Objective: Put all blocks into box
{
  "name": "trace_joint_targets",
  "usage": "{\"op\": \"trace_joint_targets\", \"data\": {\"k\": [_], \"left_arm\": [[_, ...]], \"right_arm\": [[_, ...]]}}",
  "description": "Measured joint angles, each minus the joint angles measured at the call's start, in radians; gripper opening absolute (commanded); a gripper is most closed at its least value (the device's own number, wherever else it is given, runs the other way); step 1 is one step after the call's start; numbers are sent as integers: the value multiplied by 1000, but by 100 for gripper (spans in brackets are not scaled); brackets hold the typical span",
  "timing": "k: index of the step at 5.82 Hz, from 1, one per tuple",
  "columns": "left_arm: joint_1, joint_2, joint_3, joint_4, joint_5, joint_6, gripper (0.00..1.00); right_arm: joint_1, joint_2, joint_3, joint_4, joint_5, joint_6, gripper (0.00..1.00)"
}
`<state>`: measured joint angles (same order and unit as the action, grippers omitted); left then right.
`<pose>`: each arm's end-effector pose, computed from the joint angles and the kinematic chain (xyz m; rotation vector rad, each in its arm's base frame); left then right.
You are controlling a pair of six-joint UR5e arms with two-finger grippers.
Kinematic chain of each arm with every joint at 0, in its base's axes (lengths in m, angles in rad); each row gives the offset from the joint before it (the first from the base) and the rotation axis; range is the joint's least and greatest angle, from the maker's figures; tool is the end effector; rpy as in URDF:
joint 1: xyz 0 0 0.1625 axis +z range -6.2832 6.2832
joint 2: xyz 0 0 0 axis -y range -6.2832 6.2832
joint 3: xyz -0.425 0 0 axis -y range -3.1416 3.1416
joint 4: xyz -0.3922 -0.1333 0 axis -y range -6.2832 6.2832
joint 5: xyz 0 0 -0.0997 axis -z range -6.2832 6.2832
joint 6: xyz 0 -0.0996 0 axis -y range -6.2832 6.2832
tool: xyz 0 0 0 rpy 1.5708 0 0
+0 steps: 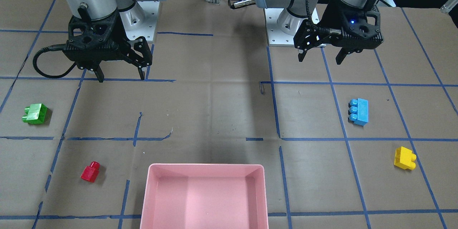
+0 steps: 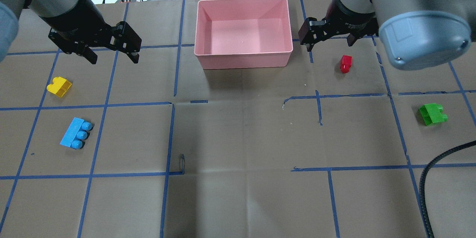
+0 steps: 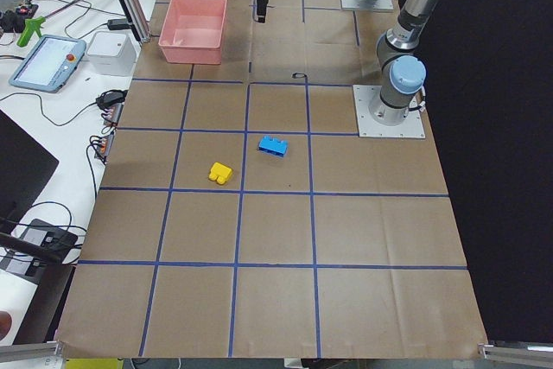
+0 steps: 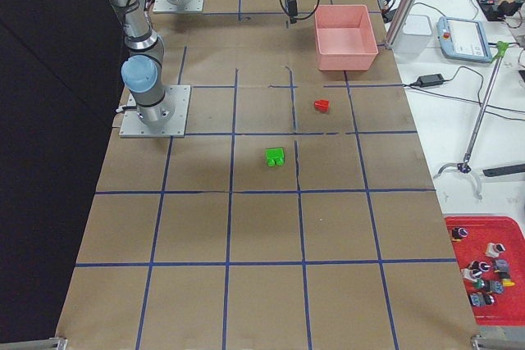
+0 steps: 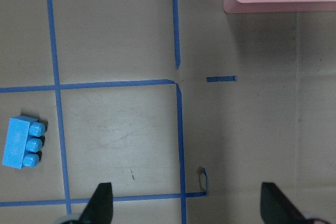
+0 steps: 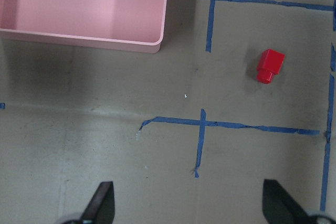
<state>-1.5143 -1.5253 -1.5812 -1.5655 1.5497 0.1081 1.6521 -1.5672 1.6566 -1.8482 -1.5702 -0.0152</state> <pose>-0.1083 -0.4832 0.5053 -0.0812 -3.1221 0.0656 0.1742 -0.4962 0.4733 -0.1506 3.1173 -0.2941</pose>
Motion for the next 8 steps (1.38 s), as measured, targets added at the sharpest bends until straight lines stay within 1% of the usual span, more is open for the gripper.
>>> {"op": "trace_joint_targets", "data": {"k": [1,2,4,5,6,7,8], "left_arm": [[47,2,-11,0,15,67,98],[154,6,-29,2,35,214,98],[443,-13,-42,16,41,603,98],[554,-38,-42,52,38,785,98],[607,-68,-42,87,34,889,98],[622,-96,-44,100,21,921,98],[625,-121,-56,110,-7,901,98]], "right_arm": [[1,1,2,-2,0,-1,100],[1,3,4,-4,-2,-1,100],[0,8,7,-5,-2,1,100],[-6,16,9,-2,-3,0,100],[-26,23,11,-1,-8,-29,100],[-73,25,13,0,-11,-102,100],[-152,24,20,-2,-11,-210,100]]}}
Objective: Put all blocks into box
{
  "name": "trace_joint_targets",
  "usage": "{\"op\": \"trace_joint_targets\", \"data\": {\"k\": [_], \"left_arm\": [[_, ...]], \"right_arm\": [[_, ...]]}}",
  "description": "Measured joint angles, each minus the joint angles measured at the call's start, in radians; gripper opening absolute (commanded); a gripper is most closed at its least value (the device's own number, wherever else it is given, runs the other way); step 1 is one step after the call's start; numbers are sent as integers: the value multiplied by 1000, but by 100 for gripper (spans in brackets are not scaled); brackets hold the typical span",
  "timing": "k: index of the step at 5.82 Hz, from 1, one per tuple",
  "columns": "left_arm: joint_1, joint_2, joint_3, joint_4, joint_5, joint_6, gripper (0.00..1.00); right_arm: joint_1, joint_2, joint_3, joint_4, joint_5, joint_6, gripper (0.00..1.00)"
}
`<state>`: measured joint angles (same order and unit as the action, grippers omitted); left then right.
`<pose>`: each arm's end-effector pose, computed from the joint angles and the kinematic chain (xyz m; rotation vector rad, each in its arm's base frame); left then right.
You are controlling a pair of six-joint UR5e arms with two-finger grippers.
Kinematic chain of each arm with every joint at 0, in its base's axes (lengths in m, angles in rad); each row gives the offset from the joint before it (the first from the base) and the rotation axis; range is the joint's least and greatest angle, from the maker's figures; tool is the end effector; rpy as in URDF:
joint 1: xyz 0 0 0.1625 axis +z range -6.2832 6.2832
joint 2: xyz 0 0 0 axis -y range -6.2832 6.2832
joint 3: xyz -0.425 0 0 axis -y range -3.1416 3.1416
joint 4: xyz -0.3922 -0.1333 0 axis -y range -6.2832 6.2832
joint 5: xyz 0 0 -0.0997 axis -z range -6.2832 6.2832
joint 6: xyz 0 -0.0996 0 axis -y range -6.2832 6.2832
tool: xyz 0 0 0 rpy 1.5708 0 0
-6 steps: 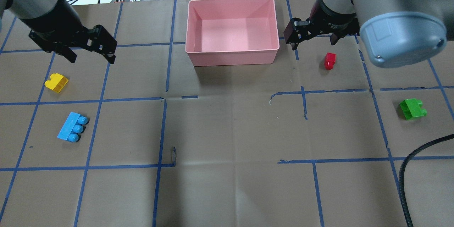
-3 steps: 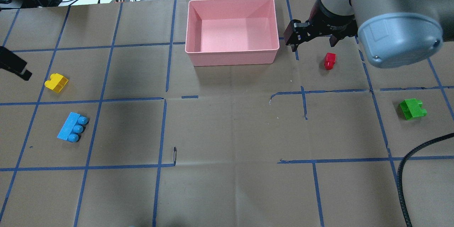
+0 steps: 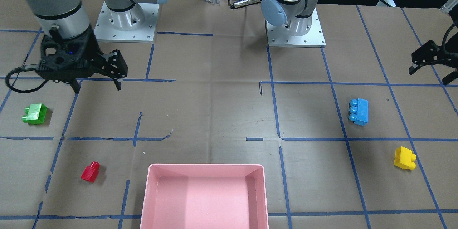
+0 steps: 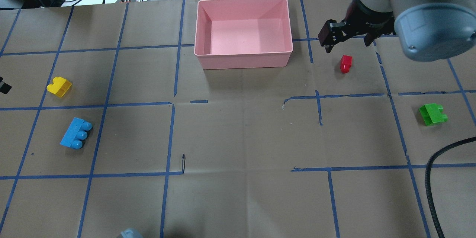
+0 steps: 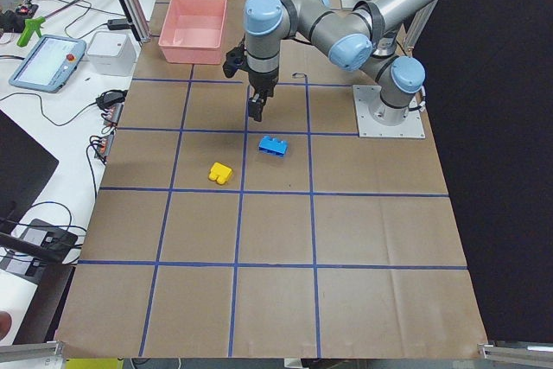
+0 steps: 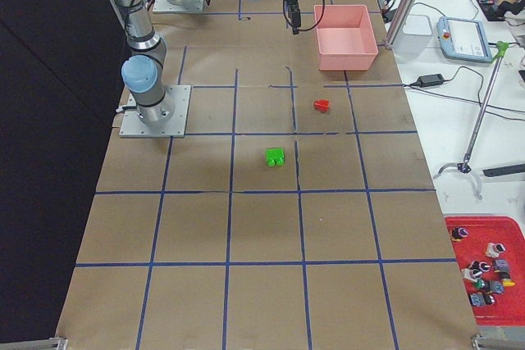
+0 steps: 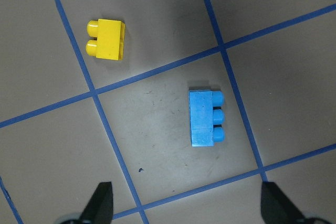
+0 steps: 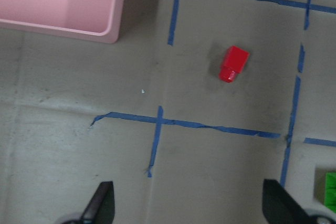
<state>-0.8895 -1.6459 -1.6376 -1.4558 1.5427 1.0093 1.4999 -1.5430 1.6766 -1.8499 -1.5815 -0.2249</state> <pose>0.2200 -0.4874 0.4286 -0.5060 -3.0613 0.0049 0.0955 -0.5217 0.4510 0.2374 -3.0926 0.2211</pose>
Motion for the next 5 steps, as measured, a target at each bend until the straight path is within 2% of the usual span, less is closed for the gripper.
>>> {"op": "trace_joint_targets", "data": {"k": [3,5], "left_arm": [[-33,-93,-111,178,-35,-158,97],[-56,-134,-252,385,-36,-170,97]], "right_arm": [[-262,-7,94,-55,5,-302,100],[-370,0,231,-266,15,-454,99]]}}
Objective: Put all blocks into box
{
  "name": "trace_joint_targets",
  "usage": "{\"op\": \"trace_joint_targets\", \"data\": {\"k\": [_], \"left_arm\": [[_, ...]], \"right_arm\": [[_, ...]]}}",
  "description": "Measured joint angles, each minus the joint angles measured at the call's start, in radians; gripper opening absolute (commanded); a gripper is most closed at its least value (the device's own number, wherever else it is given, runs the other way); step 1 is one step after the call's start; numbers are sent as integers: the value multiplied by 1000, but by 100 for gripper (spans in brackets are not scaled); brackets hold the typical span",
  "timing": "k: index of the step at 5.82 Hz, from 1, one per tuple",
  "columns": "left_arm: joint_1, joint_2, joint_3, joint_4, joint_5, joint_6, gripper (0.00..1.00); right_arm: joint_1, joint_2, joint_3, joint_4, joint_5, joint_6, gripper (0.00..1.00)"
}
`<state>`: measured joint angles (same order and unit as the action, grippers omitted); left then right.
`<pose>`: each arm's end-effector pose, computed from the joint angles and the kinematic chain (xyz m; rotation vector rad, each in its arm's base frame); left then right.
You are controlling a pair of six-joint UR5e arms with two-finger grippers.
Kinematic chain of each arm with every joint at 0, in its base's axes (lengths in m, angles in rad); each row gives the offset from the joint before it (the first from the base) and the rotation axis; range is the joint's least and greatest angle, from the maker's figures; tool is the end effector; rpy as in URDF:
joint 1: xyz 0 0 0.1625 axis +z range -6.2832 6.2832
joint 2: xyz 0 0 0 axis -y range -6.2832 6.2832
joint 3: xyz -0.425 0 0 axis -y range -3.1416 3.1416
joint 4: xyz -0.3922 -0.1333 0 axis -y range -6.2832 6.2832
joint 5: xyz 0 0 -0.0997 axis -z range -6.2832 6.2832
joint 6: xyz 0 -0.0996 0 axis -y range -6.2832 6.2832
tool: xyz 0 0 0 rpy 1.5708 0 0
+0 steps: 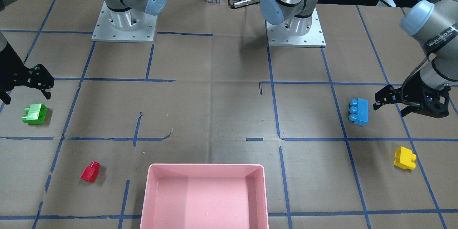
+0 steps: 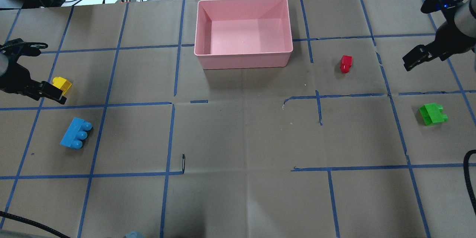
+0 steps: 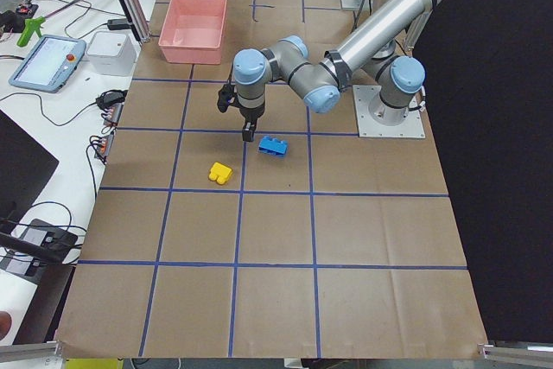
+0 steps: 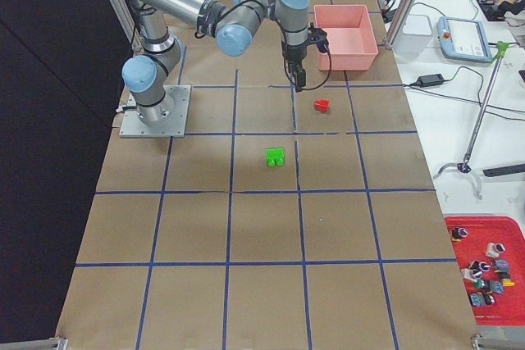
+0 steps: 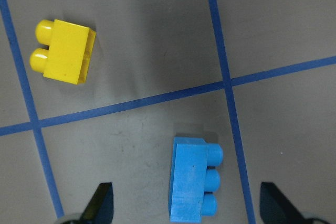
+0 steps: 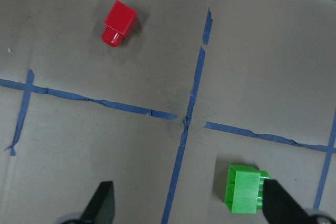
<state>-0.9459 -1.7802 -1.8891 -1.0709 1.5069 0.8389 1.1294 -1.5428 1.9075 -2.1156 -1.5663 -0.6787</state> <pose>0.1933 -0.5068 0.2786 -0.3271 -3.0579 0.0339 -0.0902 -0.5040 0.3673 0.3605 -3.0192 0.2363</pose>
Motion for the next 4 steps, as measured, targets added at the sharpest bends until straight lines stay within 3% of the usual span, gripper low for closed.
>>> {"op": "trace_joint_targets", "data": {"k": [2,4], "left_arm": [[-2,-21,-106,103,1,4,97],[-2,-72,-130,147,3,41,97]], "right_arm": [[-72,20,137,-220,17,-65,99],[-182,80,176,-258,93,-119,99]]}}
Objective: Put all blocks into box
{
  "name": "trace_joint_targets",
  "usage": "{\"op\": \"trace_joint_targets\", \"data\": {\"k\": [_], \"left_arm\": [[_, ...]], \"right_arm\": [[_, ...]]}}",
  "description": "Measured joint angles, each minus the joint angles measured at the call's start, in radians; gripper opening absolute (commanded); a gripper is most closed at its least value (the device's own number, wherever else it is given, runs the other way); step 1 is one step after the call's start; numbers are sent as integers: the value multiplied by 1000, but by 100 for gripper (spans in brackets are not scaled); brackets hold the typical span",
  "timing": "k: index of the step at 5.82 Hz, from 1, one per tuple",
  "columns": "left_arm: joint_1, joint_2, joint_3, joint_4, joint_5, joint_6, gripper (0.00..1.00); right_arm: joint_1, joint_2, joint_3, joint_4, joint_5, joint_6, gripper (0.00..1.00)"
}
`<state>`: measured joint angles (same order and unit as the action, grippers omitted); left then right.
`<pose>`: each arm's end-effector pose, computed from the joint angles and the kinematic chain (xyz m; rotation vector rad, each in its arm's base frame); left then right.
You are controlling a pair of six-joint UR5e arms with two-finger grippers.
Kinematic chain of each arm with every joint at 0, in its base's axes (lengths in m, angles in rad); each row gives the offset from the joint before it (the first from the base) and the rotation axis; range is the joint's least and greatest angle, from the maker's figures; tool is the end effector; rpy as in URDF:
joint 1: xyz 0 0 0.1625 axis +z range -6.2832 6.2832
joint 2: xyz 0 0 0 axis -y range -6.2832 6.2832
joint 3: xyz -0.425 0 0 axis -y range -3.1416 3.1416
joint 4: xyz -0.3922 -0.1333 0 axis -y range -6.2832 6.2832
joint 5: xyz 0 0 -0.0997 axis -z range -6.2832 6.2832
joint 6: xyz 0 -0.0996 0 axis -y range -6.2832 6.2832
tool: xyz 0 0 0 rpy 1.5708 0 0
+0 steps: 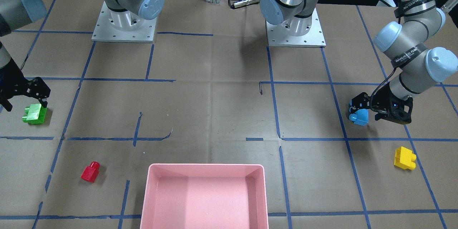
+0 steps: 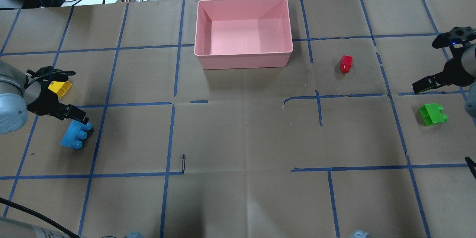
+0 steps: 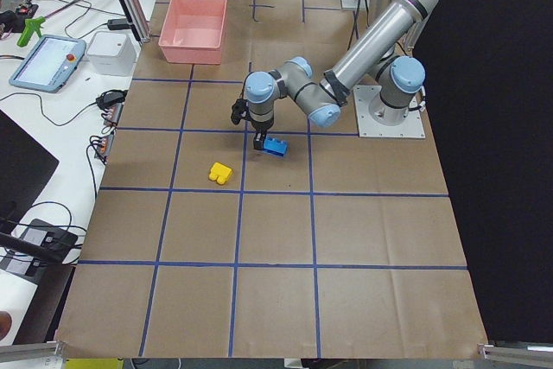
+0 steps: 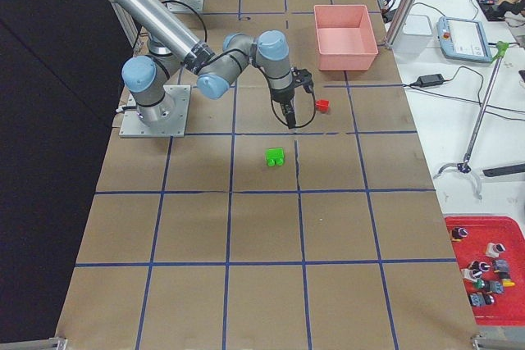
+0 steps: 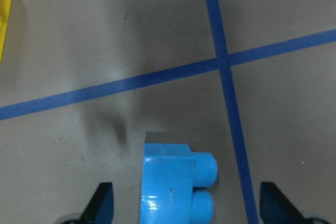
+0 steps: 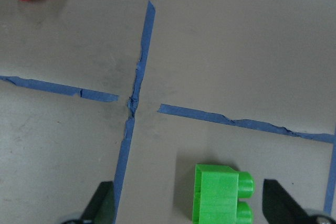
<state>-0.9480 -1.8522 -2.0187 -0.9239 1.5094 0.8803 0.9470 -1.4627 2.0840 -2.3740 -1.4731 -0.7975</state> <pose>0.1794 -0.4888 0.2022 -0.3866 -3.0157 -0.0278 -0.1647 -0.4737 0.2773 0.2810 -3.0684 0.3113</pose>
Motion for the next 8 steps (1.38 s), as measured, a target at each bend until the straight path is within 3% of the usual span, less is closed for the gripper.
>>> {"op": "trace_joint_targets", "data": {"k": [3,8], "left_arm": [[5,-26,-34,34,6,61,95],[8,-27,-46,37,35,103,26]], "right_arm": [[-94,113,6,-87,61,-29,99],[-110,182,42,-172,58,-32,99]]}}
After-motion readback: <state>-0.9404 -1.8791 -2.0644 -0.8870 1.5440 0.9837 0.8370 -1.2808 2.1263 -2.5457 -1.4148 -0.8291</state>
